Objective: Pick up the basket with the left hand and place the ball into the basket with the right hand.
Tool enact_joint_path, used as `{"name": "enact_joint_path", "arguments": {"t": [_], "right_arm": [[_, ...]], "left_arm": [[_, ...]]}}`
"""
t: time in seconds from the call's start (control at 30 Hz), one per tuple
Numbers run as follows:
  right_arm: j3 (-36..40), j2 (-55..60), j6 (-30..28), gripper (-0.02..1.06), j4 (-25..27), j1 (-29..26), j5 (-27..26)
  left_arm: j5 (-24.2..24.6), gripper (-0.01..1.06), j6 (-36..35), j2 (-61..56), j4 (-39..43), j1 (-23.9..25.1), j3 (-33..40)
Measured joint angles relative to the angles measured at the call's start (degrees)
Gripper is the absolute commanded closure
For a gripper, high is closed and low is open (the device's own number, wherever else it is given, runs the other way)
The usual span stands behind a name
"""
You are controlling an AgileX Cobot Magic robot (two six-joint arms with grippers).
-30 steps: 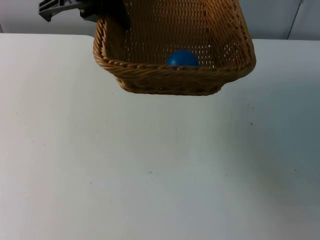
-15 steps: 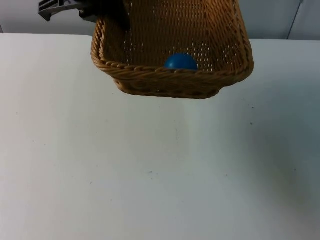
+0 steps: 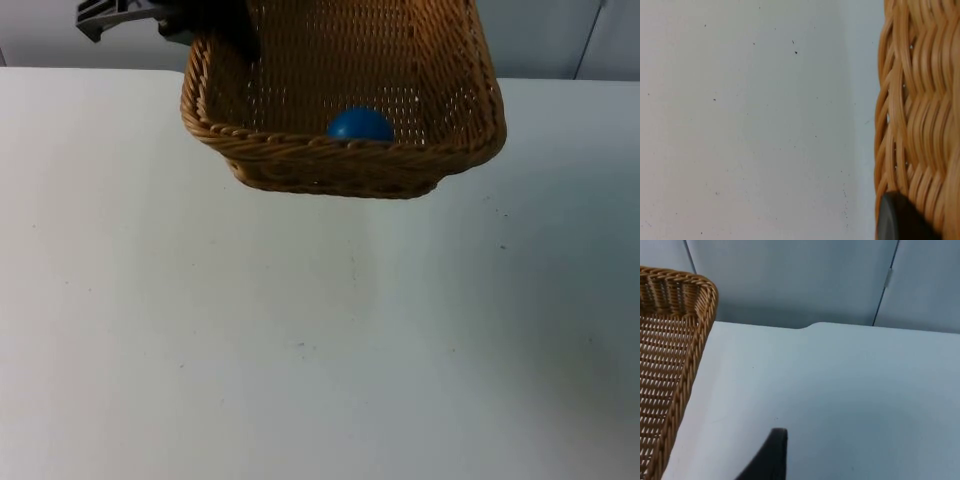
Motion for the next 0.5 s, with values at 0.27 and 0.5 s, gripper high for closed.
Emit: {"name": "enact_joint_path", "arguments": {"t": [0.27, 0.5], "right_arm": [[0.1, -1.5, 0.8, 0.0, -0.2, 0.0, 0.7], [0.1, -1.5, 0.9, 0.0, -0.2, 0.0, 0.7]], "left_arm": [[0.6, 1.05, 0.0, 0.0, 0.0, 0.0, 0.0], [0.5, 1.05, 0.0, 0.0, 0.0, 0.0, 0.0]]}}
